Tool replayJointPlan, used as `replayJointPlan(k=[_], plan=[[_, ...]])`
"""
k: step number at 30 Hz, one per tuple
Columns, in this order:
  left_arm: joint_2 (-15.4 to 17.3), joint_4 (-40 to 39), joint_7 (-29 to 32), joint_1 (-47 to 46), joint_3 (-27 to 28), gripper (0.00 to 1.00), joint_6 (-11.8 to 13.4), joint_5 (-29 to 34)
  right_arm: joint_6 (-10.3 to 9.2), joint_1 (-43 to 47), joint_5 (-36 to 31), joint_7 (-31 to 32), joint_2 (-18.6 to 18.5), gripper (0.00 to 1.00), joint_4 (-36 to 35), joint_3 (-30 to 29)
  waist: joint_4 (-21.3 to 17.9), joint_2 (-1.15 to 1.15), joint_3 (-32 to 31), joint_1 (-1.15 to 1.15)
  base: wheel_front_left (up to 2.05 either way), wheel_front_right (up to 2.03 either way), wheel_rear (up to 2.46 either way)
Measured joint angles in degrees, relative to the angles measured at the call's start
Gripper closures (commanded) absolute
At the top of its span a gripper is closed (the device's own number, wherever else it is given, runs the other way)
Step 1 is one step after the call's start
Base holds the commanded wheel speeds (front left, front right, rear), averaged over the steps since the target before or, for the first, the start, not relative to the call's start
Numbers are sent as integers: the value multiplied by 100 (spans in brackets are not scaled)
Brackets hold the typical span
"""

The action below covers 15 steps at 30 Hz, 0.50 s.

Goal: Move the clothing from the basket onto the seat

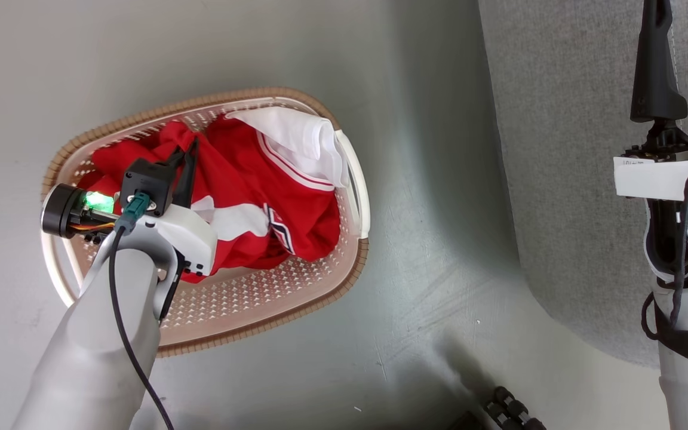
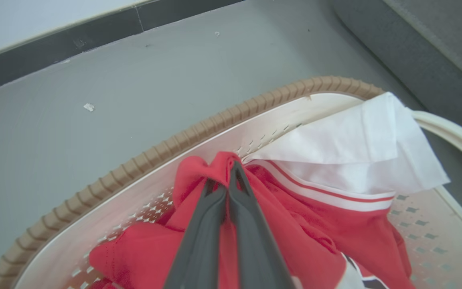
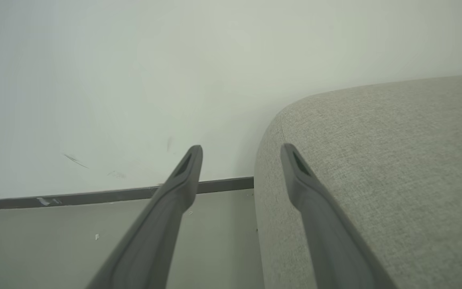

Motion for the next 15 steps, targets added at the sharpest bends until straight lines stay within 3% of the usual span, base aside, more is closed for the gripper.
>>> replayJointPlan(k=[15], plan=[[74,-1648,-13,554,274,100,5,-86,0,71,-265,-1,-8,0,268,-54,335,0,-659,0,0,0,0]])
